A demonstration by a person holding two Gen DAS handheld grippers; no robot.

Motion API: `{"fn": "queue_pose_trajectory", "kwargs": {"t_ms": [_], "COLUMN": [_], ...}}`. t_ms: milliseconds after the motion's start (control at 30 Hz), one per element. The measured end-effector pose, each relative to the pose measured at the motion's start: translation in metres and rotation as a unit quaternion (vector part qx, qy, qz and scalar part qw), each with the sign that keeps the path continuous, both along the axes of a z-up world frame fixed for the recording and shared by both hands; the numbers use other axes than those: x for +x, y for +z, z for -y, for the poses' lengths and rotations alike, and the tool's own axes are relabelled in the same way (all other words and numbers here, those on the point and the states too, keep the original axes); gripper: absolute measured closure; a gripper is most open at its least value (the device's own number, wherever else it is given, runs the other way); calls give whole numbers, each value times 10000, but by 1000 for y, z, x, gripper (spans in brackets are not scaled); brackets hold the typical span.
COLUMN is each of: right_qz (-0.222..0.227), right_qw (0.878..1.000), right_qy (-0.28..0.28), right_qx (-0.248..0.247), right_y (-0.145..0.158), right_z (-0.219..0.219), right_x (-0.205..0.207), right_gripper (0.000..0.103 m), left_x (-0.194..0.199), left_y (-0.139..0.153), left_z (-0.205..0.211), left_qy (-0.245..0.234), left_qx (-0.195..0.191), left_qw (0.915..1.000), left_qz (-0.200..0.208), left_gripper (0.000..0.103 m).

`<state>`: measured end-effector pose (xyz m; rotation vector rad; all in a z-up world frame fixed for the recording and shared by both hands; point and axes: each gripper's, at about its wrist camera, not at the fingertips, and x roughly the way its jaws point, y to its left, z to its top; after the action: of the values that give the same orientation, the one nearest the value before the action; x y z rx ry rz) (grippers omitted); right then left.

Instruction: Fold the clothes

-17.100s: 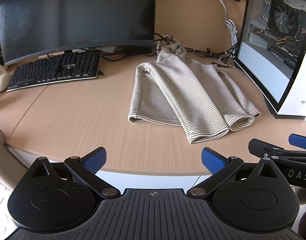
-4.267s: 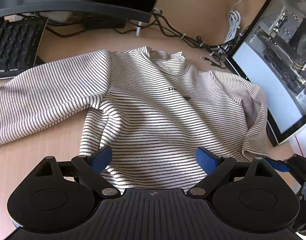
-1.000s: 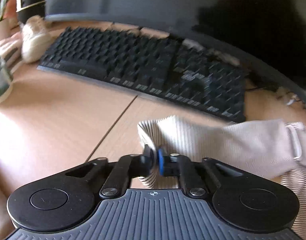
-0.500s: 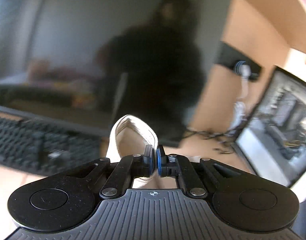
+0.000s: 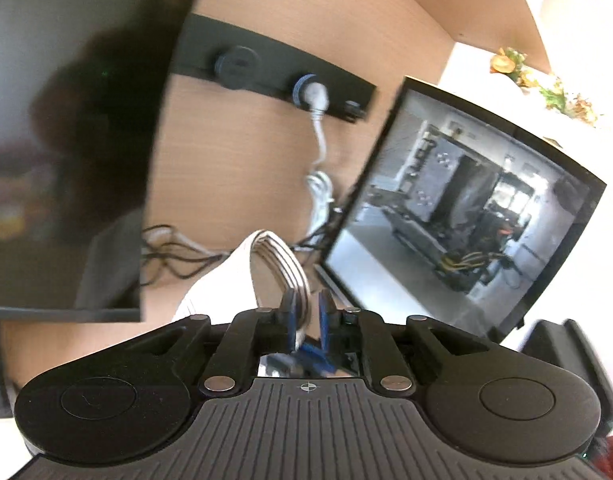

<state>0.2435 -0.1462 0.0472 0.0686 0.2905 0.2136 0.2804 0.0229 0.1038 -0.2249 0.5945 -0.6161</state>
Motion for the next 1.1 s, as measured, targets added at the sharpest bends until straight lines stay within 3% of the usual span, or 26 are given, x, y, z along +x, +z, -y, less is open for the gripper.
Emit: {"fn": "queue_pose_trajectory", "kwargs": {"t_ms": [100, 367, 467, 533, 600, 667, 867, 933, 967, 1100], "right_qz": [-233, -1238, -1732, -2012, -2194, -2213, -1592, -1633, -1800, -2421], "right_qw": [9988, 9861, 9782, 9727, 9685, 9668, 9733, 9715, 9690, 9568], "right_qy": [-379, -985, -1071, -1112, -1127, -1174, -1406, -1467, -1454, -1355], "right_qx": [186, 510, 417, 316, 357, 498, 870, 889, 865, 866], "right_y": [-6, -51, -69, -79, -84, -81, -58, -56, -61, -91], "right_z": [30, 98, 110, 112, 120, 127, 148, 152, 152, 150], "right_x": [10, 34, 40, 32, 28, 20, 14, 23, 31, 62], "right_gripper": [95, 95, 90, 84, 70, 64, 59, 53, 48, 48], "left_x": [0, -2, -9, -13, -17, -18, -9, -5, -3, 7], "left_y": [-7, -29, -41, -51, -61, -75, -119, -132, -138, -160], "left_z": [-13, -55, -79, -88, -92, -91, -71, -60, -54, -38], "left_qy": [208, 867, 1200, 1384, 1480, 1489, 1233, 1092, 1012, 1079], "left_qx": [-12, -24, 16, 245, 586, 945, 1504, 1682, 1780, 2364], "left_qw": [9997, 9949, 9903, 9871, 9840, 9803, 9737, 9722, 9714, 9592], "left_qz": [-130, -515, -704, -772, -806, -885, -1188, -1206, -1204, -1116], "left_gripper": [49, 30, 25, 21, 17, 15, 12, 12, 12, 12]}}
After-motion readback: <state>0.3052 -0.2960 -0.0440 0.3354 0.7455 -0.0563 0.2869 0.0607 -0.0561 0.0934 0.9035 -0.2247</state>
